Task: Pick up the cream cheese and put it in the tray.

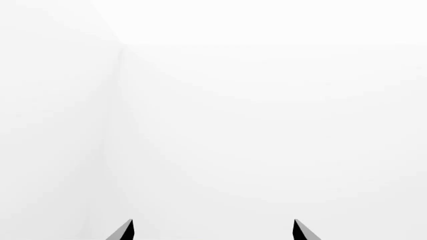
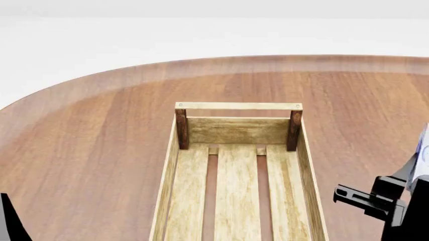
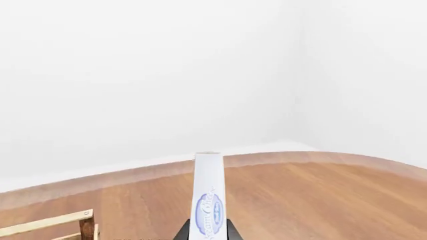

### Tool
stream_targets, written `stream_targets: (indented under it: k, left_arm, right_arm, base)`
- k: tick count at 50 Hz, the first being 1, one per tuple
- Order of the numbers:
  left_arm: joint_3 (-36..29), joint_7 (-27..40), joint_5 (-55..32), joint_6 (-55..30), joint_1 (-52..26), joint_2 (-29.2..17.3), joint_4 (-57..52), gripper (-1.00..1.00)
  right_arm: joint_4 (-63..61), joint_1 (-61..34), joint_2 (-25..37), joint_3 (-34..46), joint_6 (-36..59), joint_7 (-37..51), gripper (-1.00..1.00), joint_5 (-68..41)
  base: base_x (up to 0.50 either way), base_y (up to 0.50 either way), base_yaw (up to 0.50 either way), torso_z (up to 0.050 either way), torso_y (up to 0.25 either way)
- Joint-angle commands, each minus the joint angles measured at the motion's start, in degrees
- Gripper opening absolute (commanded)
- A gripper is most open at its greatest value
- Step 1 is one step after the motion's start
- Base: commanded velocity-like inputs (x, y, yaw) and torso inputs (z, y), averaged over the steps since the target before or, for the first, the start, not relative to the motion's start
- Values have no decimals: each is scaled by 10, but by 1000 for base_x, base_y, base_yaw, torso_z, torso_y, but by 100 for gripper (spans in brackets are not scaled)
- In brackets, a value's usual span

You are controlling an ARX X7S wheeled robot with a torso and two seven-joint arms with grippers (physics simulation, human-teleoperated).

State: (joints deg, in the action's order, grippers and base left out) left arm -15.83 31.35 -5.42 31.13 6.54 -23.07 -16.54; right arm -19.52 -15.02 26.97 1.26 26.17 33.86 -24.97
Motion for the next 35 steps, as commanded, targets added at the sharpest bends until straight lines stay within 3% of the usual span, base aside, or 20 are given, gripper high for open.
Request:
stream_targets:
  k: [1,16,35]
  left_arm:
    - [0,3,3,0,2,-1,-2,100]
    - [-1,6,10,0,1,0,-1,100]
    - [-3,8,11,-3,-3,-1,-3,100]
  right_arm:
    - [-38,-25,17,26,41,-23,-100,-2]
    - [-74,-101,36,71,123,-27,-100,-3]
    - [-28,-249,30,141,188,-52,-100,15]
  base:
    - [0,0,0,0,0]
    - [0,0,0,0,1]
    - [0,0,0,0,1]
